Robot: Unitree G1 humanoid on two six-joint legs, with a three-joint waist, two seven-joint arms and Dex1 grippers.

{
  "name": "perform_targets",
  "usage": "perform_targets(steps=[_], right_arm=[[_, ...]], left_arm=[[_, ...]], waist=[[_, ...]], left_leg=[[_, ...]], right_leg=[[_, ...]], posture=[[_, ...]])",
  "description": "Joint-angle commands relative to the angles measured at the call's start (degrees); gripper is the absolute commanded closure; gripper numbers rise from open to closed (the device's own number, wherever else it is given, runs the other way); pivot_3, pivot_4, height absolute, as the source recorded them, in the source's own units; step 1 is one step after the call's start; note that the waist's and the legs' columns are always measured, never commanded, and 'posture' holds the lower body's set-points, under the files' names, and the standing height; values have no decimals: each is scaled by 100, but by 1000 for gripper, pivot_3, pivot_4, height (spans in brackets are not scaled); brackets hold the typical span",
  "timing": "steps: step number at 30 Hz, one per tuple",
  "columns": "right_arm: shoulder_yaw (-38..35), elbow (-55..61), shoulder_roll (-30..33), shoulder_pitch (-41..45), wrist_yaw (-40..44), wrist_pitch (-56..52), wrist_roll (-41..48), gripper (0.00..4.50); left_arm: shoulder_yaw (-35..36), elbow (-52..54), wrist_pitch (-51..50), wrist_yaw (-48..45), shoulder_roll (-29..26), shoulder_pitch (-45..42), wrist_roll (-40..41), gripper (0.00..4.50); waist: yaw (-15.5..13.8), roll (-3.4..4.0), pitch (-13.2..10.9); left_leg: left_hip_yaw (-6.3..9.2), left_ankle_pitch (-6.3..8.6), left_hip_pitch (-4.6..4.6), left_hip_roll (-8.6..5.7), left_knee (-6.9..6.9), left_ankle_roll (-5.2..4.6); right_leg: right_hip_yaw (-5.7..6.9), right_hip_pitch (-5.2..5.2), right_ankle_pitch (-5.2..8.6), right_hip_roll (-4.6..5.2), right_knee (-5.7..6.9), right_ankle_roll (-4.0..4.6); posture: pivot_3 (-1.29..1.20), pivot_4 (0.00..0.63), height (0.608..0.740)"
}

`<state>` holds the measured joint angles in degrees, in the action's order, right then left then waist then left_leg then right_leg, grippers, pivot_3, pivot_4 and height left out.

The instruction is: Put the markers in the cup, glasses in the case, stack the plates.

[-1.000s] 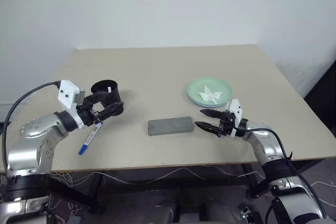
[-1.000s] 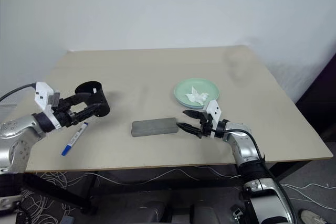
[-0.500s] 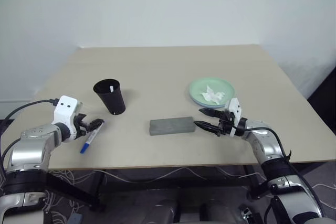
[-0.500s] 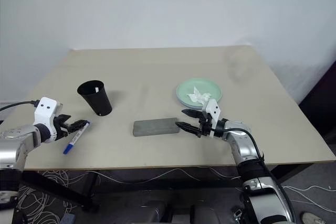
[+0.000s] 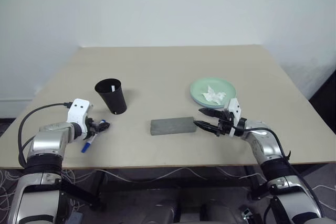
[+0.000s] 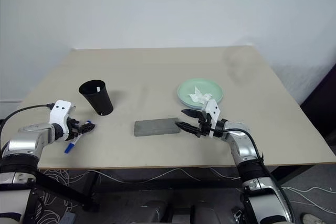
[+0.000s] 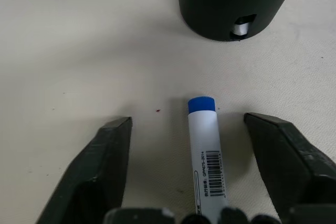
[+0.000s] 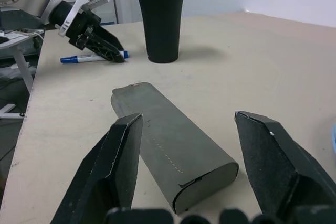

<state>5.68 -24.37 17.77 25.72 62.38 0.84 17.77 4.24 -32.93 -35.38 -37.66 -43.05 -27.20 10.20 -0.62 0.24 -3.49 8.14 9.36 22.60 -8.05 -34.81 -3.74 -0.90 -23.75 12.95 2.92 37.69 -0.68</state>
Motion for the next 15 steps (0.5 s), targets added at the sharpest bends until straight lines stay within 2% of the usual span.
perform_targets(steps=[1, 6, 8, 15], right_arm=[[-96, 190, 9, 45, -29, 76, 14, 1450], [-101, 181, 7, 54, -46, 81, 13, 1450], [-98, 175, 3, 60, -46, 83, 14, 1450], [-89, 151, -2, 82, -44, 92, 8, 1450]], left_arm=[[-75, -187, 89, 5, -3, -169, -183, 2133], [-79, -194, 104, -51, 1, -161, -172, 3807], [-75, -180, 103, -60, -9, -144, -179, 4331], [-118, 278, 345, -247, -121, 91, -212, 4328]], waist=[[3, 1, 1], [24, 3, 2], [28, 5, 2], [29, 6, 3]], left_leg=[[0, 0, -1, 0, 0, 0], [3, 0, -3, 0, 0, 0], [4, 0, -3, 0, 0, 0], [3, 0, -2, 0, 0, 0]], right_leg=[[0, 2, 0, 0, 1, 1], [0, 1, 4, 1, 10, 9], [2, 0, 4, 2, 11, 9], [1, 0, 4, 2, 6, 8]], posture=[[0, 0, 738], [0, 0, 738], [0, 0, 738], [0, 0, 738]])
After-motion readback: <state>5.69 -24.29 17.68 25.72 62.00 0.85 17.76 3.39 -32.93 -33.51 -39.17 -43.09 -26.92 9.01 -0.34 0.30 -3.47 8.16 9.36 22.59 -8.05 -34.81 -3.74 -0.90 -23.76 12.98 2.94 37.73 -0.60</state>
